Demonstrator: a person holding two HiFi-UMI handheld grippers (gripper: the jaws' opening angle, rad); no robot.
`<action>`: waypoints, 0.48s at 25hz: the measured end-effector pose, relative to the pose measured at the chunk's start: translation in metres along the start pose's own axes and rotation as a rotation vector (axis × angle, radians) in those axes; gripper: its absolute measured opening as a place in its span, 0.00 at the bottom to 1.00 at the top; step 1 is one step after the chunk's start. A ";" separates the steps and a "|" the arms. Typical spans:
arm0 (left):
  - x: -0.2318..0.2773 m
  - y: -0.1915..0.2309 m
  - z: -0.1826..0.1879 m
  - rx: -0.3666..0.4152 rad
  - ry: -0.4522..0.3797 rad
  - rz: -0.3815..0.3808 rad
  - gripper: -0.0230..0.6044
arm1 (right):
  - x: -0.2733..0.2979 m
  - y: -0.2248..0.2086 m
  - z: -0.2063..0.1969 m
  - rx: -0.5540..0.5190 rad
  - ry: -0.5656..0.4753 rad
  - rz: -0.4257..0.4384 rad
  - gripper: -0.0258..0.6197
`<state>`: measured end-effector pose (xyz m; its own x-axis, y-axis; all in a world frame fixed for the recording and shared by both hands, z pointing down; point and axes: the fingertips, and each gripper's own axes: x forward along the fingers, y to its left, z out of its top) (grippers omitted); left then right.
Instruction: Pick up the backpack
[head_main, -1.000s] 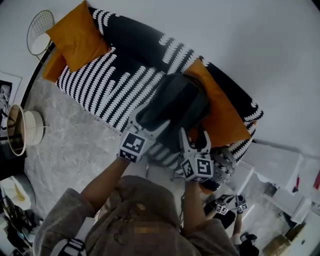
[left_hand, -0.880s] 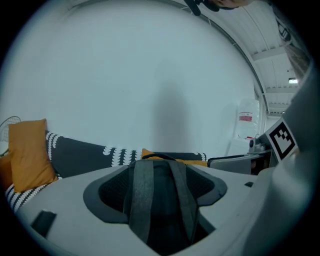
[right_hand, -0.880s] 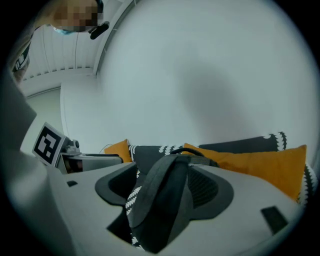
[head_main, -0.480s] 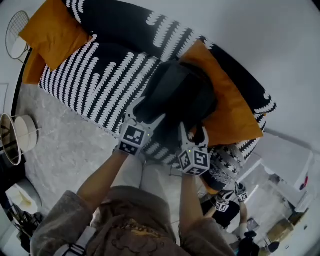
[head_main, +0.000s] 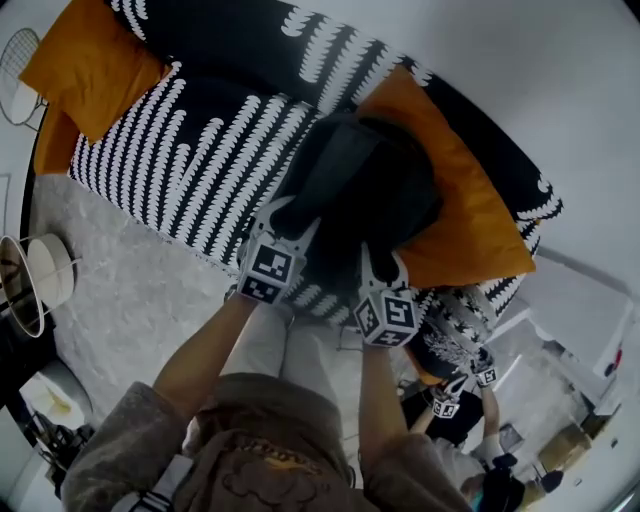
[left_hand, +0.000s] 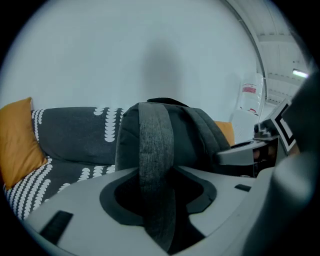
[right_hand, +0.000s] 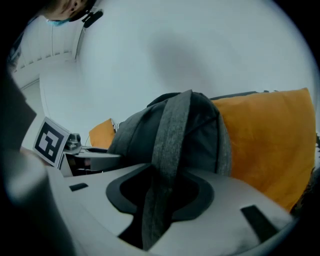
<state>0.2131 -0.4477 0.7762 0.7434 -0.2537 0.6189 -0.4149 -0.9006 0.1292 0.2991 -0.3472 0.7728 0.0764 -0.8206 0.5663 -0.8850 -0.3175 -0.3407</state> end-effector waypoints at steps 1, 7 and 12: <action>0.000 -0.002 -0.002 0.003 0.013 -0.011 0.29 | 0.001 0.002 -0.001 -0.001 0.008 0.017 0.20; -0.009 -0.021 -0.003 -0.040 0.039 -0.135 0.09 | -0.004 0.013 -0.004 0.019 0.024 0.073 0.09; -0.029 -0.037 0.023 -0.013 -0.030 -0.165 0.08 | -0.024 0.031 0.015 -0.021 -0.009 0.103 0.09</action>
<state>0.2187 -0.4154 0.7352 0.8171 -0.1128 0.5653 -0.2922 -0.9264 0.2374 0.2770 -0.3441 0.7371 -0.0113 -0.8529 0.5220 -0.8978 -0.2212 -0.3809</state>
